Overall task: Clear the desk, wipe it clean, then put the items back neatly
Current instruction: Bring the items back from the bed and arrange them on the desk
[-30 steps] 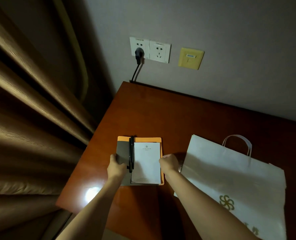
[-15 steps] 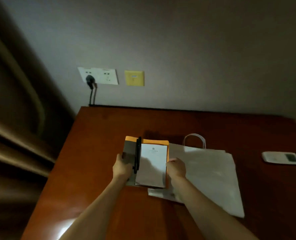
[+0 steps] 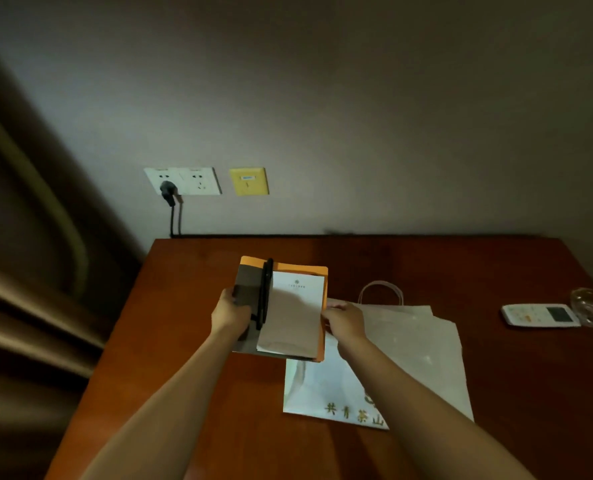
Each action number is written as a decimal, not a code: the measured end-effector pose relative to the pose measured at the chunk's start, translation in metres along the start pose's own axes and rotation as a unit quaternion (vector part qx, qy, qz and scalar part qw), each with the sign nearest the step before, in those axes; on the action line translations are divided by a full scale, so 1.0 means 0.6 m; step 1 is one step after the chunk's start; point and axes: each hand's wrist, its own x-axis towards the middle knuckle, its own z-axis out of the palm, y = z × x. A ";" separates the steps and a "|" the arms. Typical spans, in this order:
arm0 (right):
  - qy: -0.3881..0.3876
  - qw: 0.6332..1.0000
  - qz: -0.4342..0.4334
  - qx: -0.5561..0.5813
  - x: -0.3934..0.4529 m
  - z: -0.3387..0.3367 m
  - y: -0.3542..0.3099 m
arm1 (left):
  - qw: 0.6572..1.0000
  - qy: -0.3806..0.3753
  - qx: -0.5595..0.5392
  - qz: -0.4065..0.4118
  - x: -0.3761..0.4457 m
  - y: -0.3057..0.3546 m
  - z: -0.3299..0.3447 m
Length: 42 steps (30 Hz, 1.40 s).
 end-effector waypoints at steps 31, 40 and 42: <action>0.099 0.983 0.144 -0.059 0.033 -0.261 0.172 | 0.965 -0.143 0.219 0.017 -0.092 -0.068 0.302; 0.224 0.930 0.123 -0.262 0.037 -0.294 0.175 | 0.954 -0.024 0.293 -0.060 -0.072 -0.107 0.246; 0.240 0.911 0.155 -0.297 0.039 -0.306 0.171 | 0.963 -0.037 0.258 -0.072 -0.066 -0.118 0.242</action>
